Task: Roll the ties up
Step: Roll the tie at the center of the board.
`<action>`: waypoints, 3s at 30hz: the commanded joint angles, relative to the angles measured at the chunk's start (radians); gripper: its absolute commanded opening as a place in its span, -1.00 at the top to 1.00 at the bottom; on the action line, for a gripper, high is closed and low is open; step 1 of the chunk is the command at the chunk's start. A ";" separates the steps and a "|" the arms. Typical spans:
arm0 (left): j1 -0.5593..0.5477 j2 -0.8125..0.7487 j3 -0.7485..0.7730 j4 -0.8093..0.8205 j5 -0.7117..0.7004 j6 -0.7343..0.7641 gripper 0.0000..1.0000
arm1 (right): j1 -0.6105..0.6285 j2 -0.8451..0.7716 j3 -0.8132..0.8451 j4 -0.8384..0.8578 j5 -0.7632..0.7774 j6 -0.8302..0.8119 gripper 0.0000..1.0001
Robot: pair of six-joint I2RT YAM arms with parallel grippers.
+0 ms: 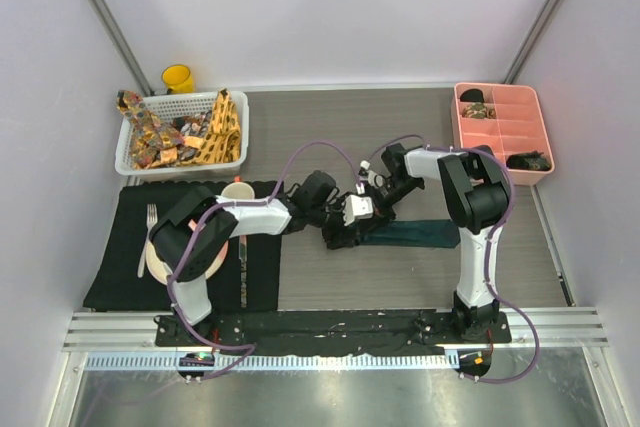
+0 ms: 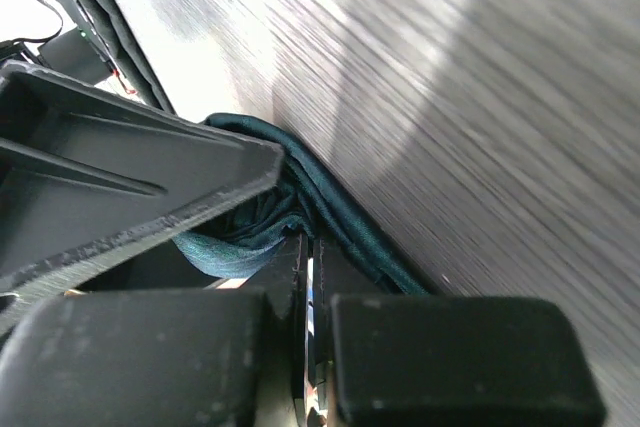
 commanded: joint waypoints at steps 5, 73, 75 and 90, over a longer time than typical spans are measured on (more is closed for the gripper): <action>0.003 0.004 -0.039 0.077 -0.003 -0.048 0.24 | 0.011 -0.043 0.007 0.052 0.054 -0.021 0.90; -0.011 0.003 -0.033 -0.122 -0.192 -0.054 -0.03 | 0.011 0.038 0.002 0.041 -0.080 -0.035 0.80; -0.011 -0.004 -0.033 -0.124 -0.194 -0.054 -0.06 | 0.006 0.044 0.004 0.028 -0.050 -0.044 0.98; 0.006 -0.051 0.053 -0.043 -0.008 -0.135 -0.62 | -0.026 0.044 -0.029 0.034 0.158 -0.149 0.99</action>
